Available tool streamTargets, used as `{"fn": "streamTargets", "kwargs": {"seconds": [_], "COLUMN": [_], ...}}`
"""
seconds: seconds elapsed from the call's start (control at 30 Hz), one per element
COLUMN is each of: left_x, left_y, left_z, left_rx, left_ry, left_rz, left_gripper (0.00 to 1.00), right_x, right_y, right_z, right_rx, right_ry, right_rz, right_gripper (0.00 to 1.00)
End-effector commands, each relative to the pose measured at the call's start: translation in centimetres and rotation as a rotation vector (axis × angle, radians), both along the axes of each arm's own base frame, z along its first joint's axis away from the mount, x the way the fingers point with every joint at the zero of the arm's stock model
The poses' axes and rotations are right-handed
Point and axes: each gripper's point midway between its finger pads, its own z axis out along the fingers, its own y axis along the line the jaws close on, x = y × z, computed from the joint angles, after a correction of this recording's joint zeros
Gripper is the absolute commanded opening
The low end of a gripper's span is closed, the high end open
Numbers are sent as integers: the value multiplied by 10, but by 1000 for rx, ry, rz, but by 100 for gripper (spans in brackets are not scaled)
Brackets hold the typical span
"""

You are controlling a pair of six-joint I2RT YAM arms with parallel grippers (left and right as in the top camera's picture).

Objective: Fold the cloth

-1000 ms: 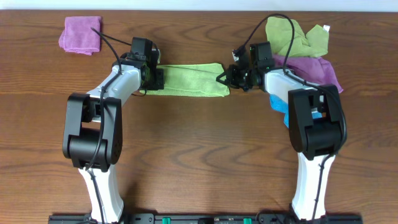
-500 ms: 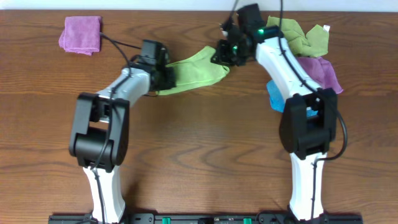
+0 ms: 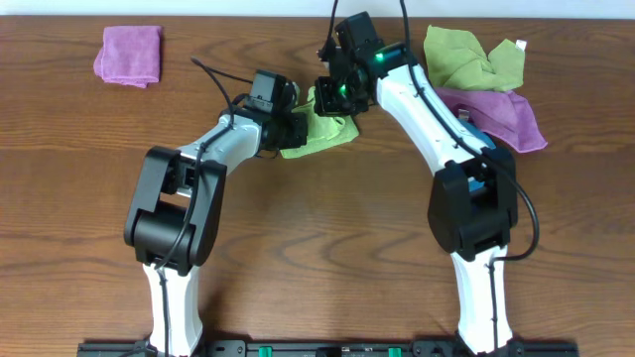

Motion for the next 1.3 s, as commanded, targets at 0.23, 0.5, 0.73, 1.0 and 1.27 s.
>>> {"fn": "streamTargets", "kwargs": {"seconds": [0.23, 0.5, 0.73, 1.0, 1.27], "left_x": [16, 21, 11, -32, -48], "left_y": [45, 50, 135, 204, 218], "left_z": [48, 144, 186, 201, 204], "left_rx": [-20, -33, 174, 179, 183], "left_ry": [-89, -312, -369, -258, -222], "left_rz": [81, 59, 253, 385, 416], "left_gripper": [6, 6, 5, 6, 6], "right_x": [2, 4, 3, -6, -5], "right_y": [-2, 0, 31, 67, 75], "right_z": [6, 7, 15, -8, -38], "right_rx": [-7, -3, 42, -21, -56], "right_ry": [-24, -32, -95, -156, -140], "right_rz": [16, 17, 73, 141, 112], "right_gripper": [1, 1, 2, 2, 2]}}
